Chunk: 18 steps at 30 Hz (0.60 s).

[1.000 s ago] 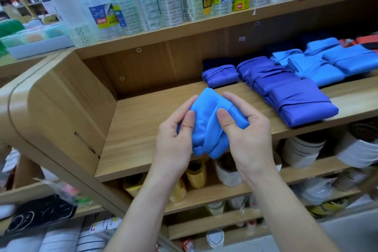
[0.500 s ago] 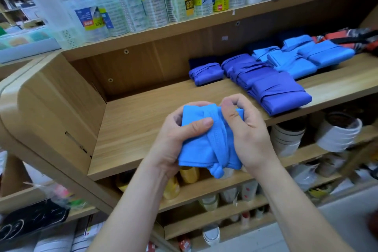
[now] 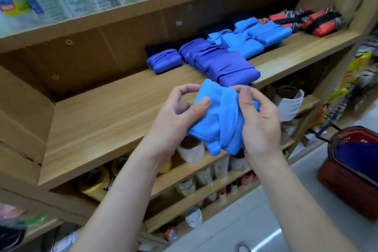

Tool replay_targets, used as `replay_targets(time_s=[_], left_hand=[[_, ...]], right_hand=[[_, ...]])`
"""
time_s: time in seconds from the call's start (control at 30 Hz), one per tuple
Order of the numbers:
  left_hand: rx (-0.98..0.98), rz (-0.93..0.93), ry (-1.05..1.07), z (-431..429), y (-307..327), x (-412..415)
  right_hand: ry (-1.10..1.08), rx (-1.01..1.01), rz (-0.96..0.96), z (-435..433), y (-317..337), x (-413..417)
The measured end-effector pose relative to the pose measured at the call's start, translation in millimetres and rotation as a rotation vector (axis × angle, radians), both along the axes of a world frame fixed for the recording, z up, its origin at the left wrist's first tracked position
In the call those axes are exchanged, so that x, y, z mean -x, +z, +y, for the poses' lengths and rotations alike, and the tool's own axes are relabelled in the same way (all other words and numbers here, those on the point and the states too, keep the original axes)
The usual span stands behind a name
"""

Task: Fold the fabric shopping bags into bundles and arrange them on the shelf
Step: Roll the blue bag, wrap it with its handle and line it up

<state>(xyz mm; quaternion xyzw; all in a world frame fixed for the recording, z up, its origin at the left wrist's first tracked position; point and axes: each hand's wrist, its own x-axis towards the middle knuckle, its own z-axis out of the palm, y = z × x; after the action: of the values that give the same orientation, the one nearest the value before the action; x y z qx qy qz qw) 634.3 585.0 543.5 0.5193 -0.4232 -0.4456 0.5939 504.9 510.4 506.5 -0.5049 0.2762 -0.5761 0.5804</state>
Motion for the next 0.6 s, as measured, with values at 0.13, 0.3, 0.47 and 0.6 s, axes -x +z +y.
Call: replay_targets(time_s=[0.13,0.3,0.47,0.6], left_hand=[[-0.019,-0.166,0.052,-12.5,-4.1,19.9],[0.063,-0.443,0.084,-42.5,-9.9,41.8],[0.069,-0.598,0.069,-78.6,-11.8,77.0],[0.034,-0.776,0.008,-110.1,-8.3,98.3]], right_hand=[[0.002,-0.024,0.034,-11.7,-9.3,30.9],[0.201,0.033,0.326,-32.1,-1.8,80.8],[0.109,-0.004,0.284,-63.5,0.6,119.0],[0.021,-0.114,0.182,-102.6,-4.3,147.2]])
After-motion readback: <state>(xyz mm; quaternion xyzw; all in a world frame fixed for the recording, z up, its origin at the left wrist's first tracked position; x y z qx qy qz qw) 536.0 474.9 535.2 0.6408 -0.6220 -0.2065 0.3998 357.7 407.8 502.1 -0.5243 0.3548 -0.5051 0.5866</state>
